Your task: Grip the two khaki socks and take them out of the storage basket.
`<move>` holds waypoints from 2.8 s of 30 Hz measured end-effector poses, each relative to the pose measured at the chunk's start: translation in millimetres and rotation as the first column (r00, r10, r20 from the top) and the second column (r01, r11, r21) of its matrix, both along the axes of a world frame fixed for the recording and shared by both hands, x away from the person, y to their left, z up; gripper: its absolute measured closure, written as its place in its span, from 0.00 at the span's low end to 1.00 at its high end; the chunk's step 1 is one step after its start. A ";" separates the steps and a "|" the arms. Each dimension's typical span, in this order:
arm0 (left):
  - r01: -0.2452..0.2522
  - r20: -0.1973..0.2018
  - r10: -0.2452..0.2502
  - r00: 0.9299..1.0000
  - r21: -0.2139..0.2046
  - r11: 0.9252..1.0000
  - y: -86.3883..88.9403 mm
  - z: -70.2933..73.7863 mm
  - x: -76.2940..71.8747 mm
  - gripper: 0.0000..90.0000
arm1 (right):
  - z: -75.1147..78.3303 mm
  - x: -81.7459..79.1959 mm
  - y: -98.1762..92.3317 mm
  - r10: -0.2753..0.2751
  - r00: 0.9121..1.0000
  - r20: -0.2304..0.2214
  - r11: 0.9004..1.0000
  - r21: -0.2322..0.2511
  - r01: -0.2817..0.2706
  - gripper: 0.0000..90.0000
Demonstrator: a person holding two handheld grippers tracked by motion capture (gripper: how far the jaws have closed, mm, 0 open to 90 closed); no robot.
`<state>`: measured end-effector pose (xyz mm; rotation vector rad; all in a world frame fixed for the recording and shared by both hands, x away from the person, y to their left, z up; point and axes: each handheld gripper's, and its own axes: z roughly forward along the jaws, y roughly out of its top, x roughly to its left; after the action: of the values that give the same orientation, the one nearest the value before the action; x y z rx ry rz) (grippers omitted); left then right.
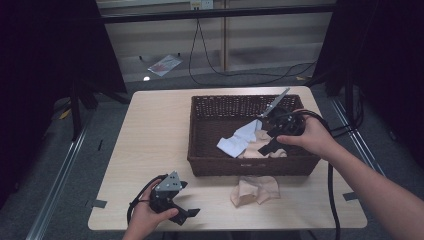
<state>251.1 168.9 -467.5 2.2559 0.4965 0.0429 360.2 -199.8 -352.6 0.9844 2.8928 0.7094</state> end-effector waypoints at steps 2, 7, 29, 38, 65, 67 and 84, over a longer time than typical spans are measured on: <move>-0.001 0.002 0.001 1.000 -0.007 1.000 0.0 -0.3 0.1 0.04 | -6.2 7.0 -1.5 -0.010 1.000 -0.004 1.000 -0.019 0.010 0.20; -0.003 0.002 0.003 1.000 -0.006 1.000 1.5 0.4 0.5 0.04 | -21.6 23.0 -5.7 -0.055 0.998 -0.014 0.998 -0.025 0.054 0.20; -0.007 0.005 0.007 1.000 -0.011 1.000 2.9 0.7 0.7 0.04 | -79.1 49.6 4.5 -0.112 0.990 -0.085 0.992 -0.075 0.106 0.22; -0.010 0.005 0.010 1.000 -0.014 1.000 3.4 0.6 0.7 0.04 | -89.7 50.6 8.2 -0.081 0.992 -0.100 0.994 -0.085 0.073 0.29; -0.012 0.008 0.012 1.000 -0.007 1.000 3.2 1.2 0.4 0.04 | -72.4 46.0 -12.4 -0.077 0.986 -0.146 0.996 -0.043 0.072 0.98; -0.012 0.009 0.012 1.000 -0.005 1.000 2.9 1.3 0.6 0.04 | -66.3 45.5 -14.3 -0.079 0.986 -0.146 0.997 -0.033 0.075 0.98; -0.012 0.013 0.012 1.000 -0.008 1.000 2.3 1.4 0.7 0.04 | -2.0 39.7 -22.0 -0.063 0.992 -0.108 0.998 0.002 0.063 0.98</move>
<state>251.8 171.2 -466.2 2.2441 0.5020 0.0622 399.9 -221.8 -354.6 1.1443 2.9363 0.6815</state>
